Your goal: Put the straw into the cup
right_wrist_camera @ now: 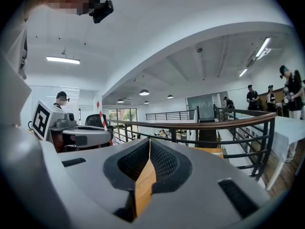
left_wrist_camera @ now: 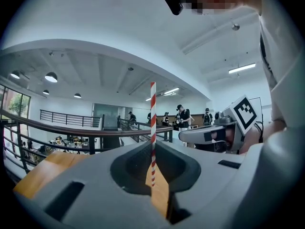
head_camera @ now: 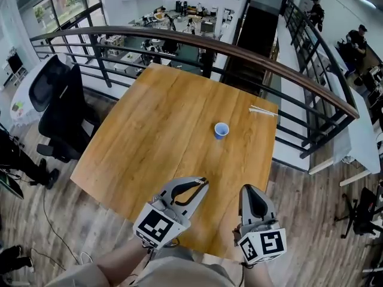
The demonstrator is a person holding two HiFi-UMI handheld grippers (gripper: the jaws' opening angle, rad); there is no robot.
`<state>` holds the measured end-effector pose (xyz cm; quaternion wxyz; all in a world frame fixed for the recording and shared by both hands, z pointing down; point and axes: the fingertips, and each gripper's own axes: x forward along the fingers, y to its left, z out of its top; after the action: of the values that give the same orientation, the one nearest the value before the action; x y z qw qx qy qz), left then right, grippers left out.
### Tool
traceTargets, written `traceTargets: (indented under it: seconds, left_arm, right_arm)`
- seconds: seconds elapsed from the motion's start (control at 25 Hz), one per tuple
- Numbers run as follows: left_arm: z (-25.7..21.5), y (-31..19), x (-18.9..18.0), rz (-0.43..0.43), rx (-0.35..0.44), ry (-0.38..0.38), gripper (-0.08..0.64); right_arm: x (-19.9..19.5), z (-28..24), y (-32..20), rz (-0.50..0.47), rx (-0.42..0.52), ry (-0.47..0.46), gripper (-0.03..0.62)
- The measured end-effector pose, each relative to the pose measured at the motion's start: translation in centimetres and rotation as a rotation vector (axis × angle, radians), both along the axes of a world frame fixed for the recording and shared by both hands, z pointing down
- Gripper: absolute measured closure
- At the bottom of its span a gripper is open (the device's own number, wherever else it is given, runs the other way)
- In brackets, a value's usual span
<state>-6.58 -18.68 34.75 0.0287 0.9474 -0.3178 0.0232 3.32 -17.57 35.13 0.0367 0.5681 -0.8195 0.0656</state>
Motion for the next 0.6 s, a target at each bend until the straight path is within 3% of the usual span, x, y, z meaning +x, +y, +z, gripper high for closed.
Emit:
traceTargets:
  seconds: [0.32, 0.48, 0.6]
  left_arm:
    - [-1.5, -1.2, 0.6, -0.026, -0.013, 0.012, 0.526]
    - [-1.8, -1.4, 0.4, -0.048, 0.044, -0.023, 0.526]
    - [-2.0, -0.7, 0.4, -0.079, 0.014, -0.017, 0.526]
  right_arm:
    - [1.4, -1.2, -0.8, 0.003, -0.016, 0.03, 0.571]
    - [1.5, -1.2, -1.1, -0.025, -0.015, 0.002, 0.571]
    - [1.5, -0.9, -0.6, -0.043, -0.024, -0.021, 0.571]
